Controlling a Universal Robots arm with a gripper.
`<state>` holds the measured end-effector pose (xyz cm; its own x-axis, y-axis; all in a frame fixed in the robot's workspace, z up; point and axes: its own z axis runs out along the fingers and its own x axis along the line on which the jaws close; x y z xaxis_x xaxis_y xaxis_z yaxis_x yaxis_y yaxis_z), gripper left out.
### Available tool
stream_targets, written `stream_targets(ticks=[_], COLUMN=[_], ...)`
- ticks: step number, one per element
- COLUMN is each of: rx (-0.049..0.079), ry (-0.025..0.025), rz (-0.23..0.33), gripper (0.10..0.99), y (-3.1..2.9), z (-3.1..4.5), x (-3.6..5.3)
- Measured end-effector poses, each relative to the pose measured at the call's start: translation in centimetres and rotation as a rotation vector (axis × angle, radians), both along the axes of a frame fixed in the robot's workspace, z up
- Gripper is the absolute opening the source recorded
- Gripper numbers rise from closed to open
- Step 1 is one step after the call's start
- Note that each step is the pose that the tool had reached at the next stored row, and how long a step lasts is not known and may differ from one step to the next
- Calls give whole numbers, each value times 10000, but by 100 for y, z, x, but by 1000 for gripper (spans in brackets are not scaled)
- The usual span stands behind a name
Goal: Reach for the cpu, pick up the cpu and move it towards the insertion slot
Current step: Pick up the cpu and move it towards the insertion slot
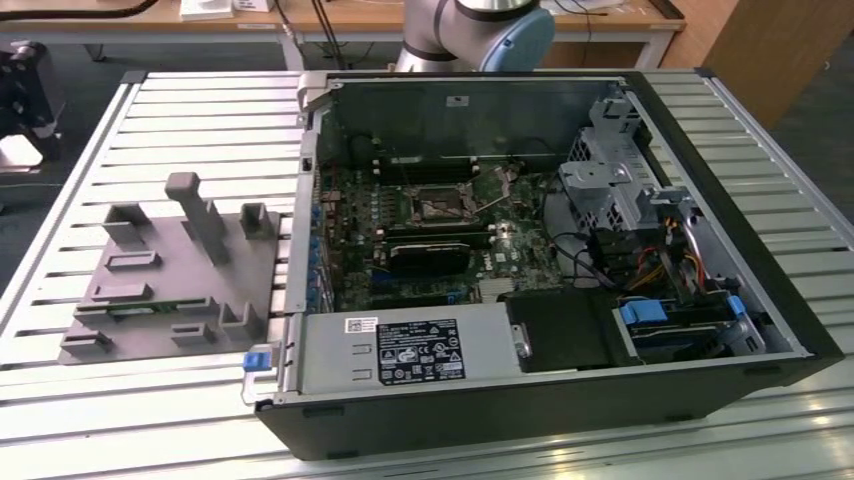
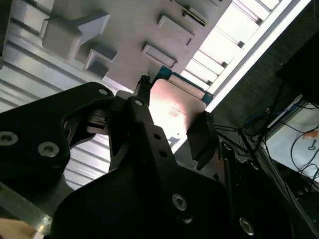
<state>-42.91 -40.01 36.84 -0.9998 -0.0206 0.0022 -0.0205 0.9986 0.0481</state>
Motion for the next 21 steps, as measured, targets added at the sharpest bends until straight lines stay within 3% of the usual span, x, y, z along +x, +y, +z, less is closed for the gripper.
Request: stream_targets(ticks=[10, 15, 21], rx=[0, 1, 1], ry=[-6, -7, -7], rz=[-19, -24, -23], gripper=[541, 541, 541], y=[23, 23, 23], z=[430, 474, 474], x=[0, 50, 233])
